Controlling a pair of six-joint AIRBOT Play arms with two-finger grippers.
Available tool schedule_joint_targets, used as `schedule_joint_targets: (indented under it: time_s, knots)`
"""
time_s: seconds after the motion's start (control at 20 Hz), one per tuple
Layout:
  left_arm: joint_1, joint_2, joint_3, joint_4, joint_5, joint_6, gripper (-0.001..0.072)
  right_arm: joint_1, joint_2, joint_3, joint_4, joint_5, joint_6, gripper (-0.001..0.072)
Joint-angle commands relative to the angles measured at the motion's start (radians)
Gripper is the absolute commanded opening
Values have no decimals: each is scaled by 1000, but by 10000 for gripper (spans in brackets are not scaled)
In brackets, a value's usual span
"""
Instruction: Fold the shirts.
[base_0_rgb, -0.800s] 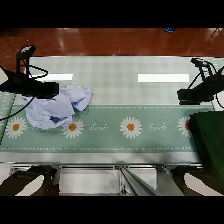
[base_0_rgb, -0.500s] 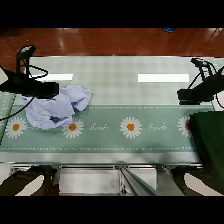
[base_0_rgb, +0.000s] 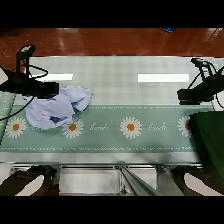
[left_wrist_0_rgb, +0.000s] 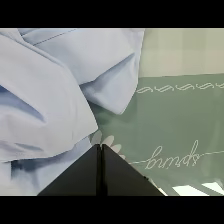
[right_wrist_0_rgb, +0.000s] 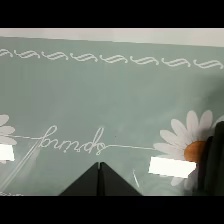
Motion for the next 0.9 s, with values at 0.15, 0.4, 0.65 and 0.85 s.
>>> schedule_joint_targets:
  time_s: [0.15,0.4,0.65,0.85]
  knots:
    - [0,-2,0,1,161,0,23,0,0,0,0,-130,-3,24]
    - [3,-75,0,32,482,3,507,0,-12,0,-2,-312,-5,281]
    - [84,-140,0,275,397,3,507,0,-69,-68,-33,-223,-1,408]
    - [210,-216,-1,279,250,-16,507,0,-48,-171,-3,-246,6,408]
